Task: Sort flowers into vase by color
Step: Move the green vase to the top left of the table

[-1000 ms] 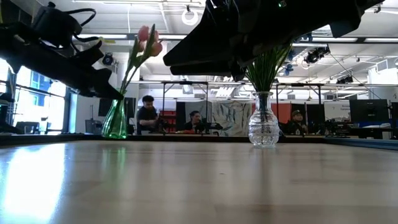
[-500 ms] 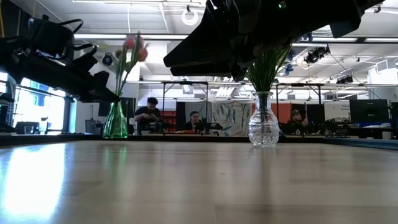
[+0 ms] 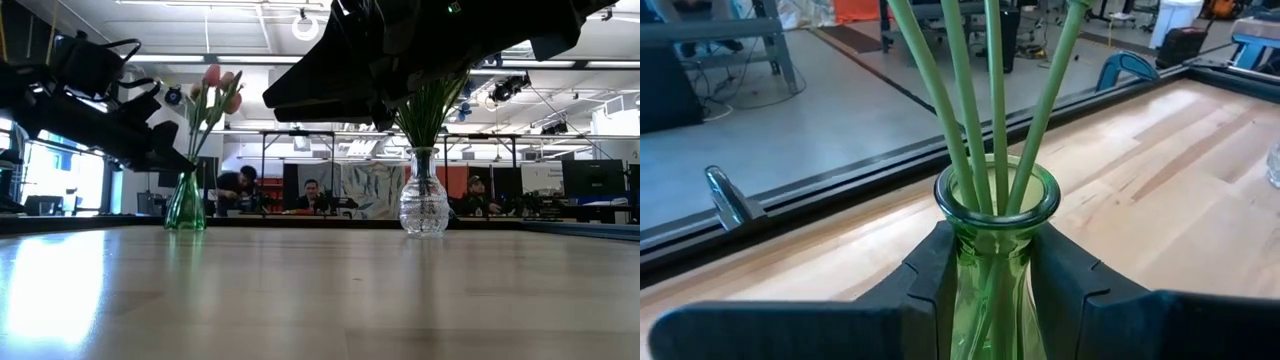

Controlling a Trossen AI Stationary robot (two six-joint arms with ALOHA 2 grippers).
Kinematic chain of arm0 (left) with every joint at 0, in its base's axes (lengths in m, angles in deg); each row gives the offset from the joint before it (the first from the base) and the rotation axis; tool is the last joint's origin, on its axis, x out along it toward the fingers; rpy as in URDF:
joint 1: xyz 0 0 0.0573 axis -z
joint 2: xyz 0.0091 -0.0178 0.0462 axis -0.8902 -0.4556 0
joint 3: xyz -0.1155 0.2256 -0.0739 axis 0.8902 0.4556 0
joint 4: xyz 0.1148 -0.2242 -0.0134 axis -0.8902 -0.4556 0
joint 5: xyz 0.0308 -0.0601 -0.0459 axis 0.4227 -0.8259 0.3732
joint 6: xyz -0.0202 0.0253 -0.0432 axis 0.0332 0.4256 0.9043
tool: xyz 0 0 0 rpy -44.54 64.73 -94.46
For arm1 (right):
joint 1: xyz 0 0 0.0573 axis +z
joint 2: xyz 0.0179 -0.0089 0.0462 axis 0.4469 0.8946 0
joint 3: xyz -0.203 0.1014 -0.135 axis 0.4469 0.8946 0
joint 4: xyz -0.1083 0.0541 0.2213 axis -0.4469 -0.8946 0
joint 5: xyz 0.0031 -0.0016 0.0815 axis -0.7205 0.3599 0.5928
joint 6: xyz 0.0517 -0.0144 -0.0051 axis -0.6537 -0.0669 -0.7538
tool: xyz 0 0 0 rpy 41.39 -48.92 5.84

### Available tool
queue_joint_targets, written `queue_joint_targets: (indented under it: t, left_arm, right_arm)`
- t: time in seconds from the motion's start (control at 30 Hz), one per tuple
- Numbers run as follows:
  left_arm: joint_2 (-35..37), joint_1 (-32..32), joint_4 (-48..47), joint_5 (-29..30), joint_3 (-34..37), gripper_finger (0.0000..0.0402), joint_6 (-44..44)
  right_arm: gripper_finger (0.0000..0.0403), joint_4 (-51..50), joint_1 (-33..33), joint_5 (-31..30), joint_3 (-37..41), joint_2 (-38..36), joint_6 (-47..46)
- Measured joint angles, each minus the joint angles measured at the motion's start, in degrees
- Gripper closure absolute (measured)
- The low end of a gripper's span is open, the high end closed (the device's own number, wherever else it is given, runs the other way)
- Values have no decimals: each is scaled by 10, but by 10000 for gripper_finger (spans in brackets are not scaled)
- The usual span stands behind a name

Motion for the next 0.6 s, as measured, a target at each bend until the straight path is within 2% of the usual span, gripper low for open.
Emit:
queue_joint_targets:
  t: [0.33,0.6]
  left_arm:
    - [-70,0,64,0,-1,318,-1]
    - [-58,0,41,-5,-1,266,-9]
  right_arm:
    - [273,-1,0,0,0,0,0]
    - [273,-1,0,0,0,0,-2]
